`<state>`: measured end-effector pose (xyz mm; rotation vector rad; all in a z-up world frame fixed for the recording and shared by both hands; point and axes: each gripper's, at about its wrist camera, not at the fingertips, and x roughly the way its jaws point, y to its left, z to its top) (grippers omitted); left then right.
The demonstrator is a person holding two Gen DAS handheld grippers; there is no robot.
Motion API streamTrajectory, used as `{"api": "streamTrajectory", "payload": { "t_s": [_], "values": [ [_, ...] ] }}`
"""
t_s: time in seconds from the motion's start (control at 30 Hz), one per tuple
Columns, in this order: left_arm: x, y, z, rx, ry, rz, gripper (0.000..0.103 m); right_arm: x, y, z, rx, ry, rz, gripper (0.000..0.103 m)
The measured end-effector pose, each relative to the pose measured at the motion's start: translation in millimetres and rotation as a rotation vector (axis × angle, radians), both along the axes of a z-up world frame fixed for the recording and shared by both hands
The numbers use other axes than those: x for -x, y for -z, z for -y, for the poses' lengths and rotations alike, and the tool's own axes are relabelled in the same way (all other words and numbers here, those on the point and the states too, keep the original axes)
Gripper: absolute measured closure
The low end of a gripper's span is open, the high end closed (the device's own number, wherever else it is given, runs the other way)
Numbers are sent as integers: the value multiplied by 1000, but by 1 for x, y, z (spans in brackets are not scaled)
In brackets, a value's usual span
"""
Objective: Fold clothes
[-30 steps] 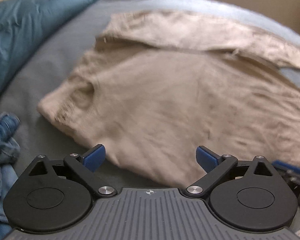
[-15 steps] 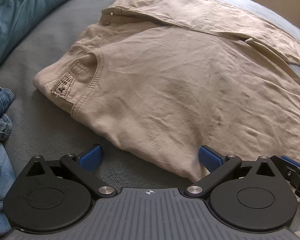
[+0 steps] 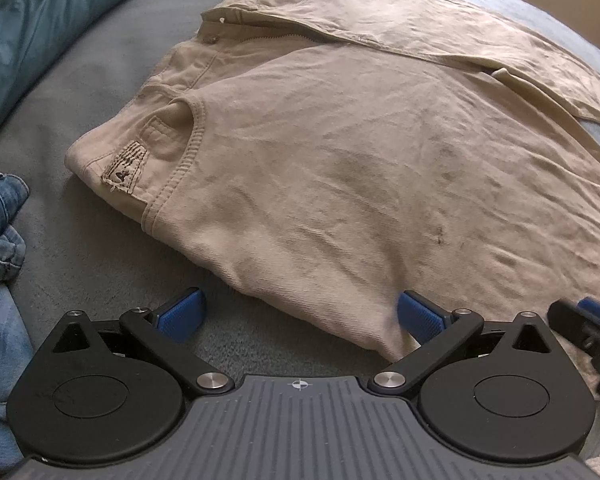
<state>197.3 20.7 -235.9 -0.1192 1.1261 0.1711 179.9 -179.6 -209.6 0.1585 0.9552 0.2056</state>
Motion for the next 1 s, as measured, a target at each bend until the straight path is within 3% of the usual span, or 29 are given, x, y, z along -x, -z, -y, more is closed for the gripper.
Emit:
{"api": "streamTrajectory", "payload": {
  "t_s": [0.23,0.43,0.63,0.87,1.0],
  "values": [
    [-3,0,0,-1,-4,-17,0,10,6,-20,115,-83,-93,60],
    [-2,0,-1,3,-6,-13,0,26,-5,-18,114,-146,-200,61],
    [-3,0,-1,11,-9,-15,0,11,-30,-3,106,-103,-91,61],
    [-3,0,-1,18,-9,-16,0,-24,-8,19,135,46,-140,61],
    [-2,0,-1,19,-10,-15,0,-19,3,20,164,37,-155,60]
  ]
}}
